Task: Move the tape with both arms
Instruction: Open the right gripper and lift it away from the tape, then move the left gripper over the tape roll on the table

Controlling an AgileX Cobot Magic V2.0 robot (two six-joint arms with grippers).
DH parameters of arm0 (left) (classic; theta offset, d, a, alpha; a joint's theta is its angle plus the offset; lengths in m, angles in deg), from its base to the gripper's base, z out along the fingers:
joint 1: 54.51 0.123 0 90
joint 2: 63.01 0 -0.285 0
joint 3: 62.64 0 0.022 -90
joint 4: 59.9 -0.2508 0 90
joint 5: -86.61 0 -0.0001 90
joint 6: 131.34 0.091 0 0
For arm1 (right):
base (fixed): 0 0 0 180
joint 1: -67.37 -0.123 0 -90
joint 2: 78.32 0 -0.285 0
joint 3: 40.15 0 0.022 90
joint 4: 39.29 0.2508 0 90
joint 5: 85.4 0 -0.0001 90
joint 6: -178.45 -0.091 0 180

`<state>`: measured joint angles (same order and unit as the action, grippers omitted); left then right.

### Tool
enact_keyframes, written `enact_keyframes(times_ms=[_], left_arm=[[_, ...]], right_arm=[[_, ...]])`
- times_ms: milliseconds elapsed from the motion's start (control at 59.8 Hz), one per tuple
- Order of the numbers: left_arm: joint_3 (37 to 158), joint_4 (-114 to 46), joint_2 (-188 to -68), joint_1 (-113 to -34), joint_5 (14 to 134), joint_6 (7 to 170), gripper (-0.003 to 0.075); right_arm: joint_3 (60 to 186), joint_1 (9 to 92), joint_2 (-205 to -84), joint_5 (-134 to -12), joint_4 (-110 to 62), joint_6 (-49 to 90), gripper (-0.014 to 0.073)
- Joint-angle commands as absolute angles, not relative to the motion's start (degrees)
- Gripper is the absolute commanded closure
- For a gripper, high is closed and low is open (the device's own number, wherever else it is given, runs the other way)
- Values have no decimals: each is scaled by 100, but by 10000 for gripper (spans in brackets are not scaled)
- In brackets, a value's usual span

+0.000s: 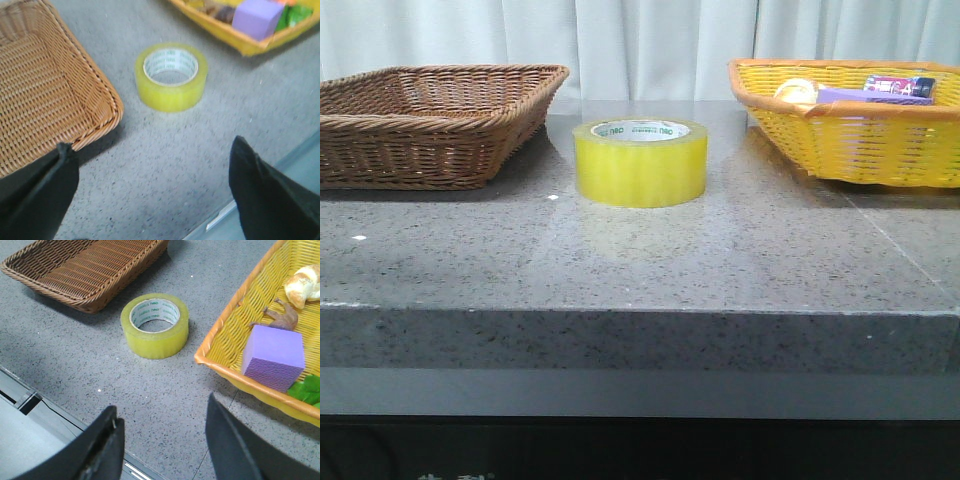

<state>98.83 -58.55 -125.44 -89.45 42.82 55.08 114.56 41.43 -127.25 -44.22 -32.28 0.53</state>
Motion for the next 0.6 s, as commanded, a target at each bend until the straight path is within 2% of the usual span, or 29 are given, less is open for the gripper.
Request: enact_keyframes(times_ms=[0,301,586], left_arm=[[10500,-5780,-12994,-8994,4062,5904,121],[12243,-5660,-14796,-8994,2373,6751,122],[13484,-5173,-16065,-8994,2082,7442,122]], right_arm=[[11600,4150,-12710,-4792,-3204,43,191],[11600,4150,-12710,-4792,-3204,43,191],[11600,4150,-12710,-4792,-3204,43,191]])
